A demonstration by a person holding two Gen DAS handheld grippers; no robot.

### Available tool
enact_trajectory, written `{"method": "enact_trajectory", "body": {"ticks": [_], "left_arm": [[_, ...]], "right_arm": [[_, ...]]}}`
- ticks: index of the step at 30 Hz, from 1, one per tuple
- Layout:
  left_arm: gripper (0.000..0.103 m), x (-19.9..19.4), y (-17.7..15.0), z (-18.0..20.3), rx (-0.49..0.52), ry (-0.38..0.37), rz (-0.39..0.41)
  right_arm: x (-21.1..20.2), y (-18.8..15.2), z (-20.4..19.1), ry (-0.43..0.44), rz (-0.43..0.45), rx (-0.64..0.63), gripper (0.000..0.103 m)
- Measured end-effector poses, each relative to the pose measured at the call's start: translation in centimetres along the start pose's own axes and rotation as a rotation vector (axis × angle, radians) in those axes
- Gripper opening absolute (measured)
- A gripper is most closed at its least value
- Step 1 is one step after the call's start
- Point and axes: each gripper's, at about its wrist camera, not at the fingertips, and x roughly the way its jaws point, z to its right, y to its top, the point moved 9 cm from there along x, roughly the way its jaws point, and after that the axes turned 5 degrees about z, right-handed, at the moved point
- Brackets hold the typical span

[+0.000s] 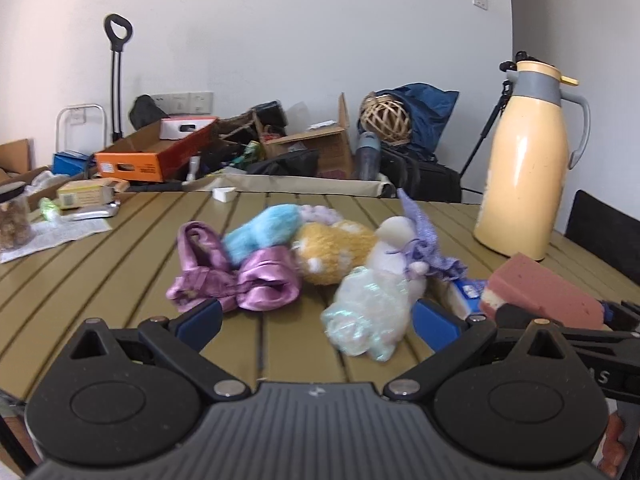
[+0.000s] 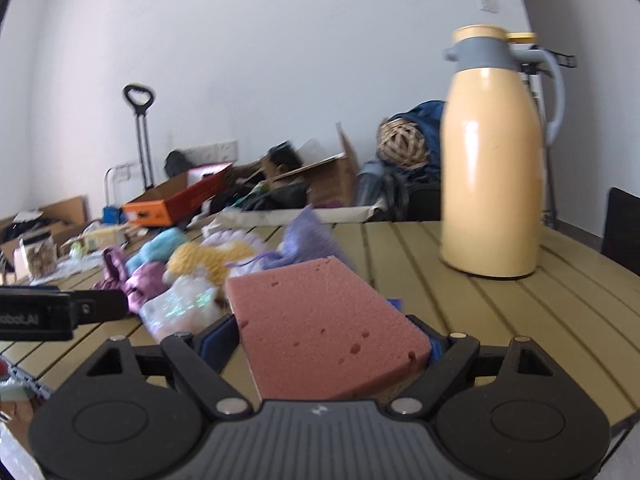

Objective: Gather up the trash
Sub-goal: 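Grasp the pink sponge with right tool while left tool grasps clear plastic bag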

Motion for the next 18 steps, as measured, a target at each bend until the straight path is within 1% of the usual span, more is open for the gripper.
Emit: {"method": "enact_trajectory", "body": {"ticks": [4,8,11,13,15,18], "left_arm": [[0.103,1.6,0.1,1.4,0.011,0.004,0.008],[0.103,3.3,-0.1,2.6,0.022,0.01,-0.002],[0.103,4.4,-0.2,3.3,0.036,0.03,-0.005],[0.098,5.2,-0.4,3.7,0.044,0.042,-0.011],[0.089,5.9,-0.6,4.1,0.041,0.04,-0.025],[0.081,6.8,-1.1,4.4,0.043,0.05,-0.045]], "right_arm": [[-0.6,0.0,2.5,-0.042,0.002,0.021,0.087],[-1.4,-0.2,4.6,-0.08,0.008,0.04,0.087],[-1.9,-0.3,5.8,-0.102,0.014,0.052,0.087],[-2.1,-0.4,6.2,-0.112,0.017,0.053,0.087],[-2.3,-0.4,6.5,-0.117,0.018,0.054,0.087],[-2.4,-0.6,6.8,-0.121,0.016,0.054,0.087]]}}
